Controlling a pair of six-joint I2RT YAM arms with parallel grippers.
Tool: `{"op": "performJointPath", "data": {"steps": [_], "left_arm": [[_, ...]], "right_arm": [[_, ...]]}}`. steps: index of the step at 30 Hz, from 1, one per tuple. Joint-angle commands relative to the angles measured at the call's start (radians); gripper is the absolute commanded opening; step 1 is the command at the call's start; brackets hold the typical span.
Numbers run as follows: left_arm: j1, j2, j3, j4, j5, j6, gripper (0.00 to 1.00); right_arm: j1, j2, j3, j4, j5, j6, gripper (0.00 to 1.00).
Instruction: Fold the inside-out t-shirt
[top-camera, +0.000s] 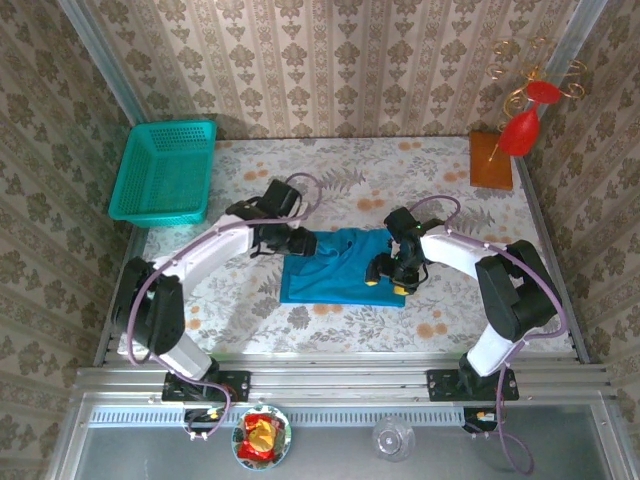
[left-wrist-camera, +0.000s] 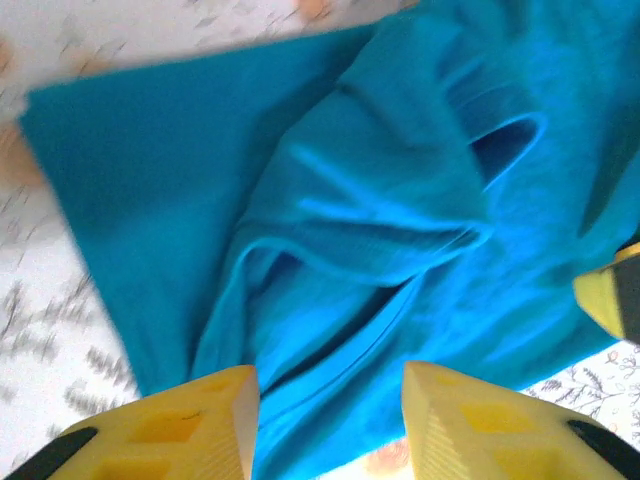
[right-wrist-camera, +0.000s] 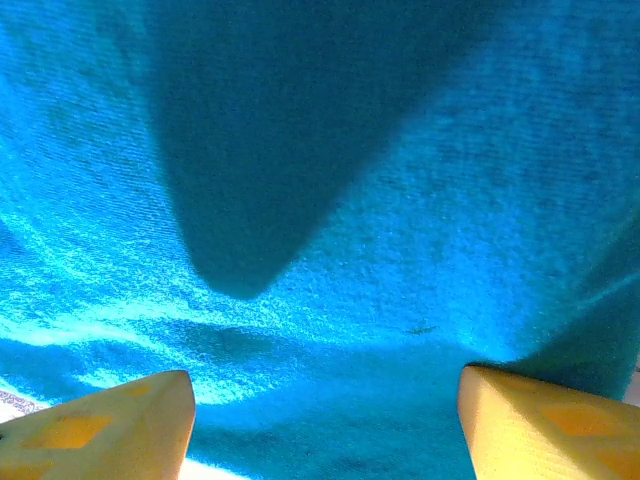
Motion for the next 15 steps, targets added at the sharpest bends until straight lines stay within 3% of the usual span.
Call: {"op": "performJointPath", "data": {"steps": [1, 7, 15], "left_arm": [[-0.046, 0.085, 0.093, -0.038, 0.001, 0.053, 0.47], [-0.082, 0.252, 0.273, -0.147, -0.041, 0.1, 0.51], [-0.096, 0.348, 0.312, -0.139, 0.002, 0.132, 0.53]], "right_arm": [[0.0, 0.0, 0.026, -0.055, 0.037, -0.016, 0.72], [0.001, -0.001, 0.02, -0.053, 0.04, -0.016, 0.72], [0.001, -0.004, 0.01, -0.055, 0.043, -0.017, 0.72]]}}
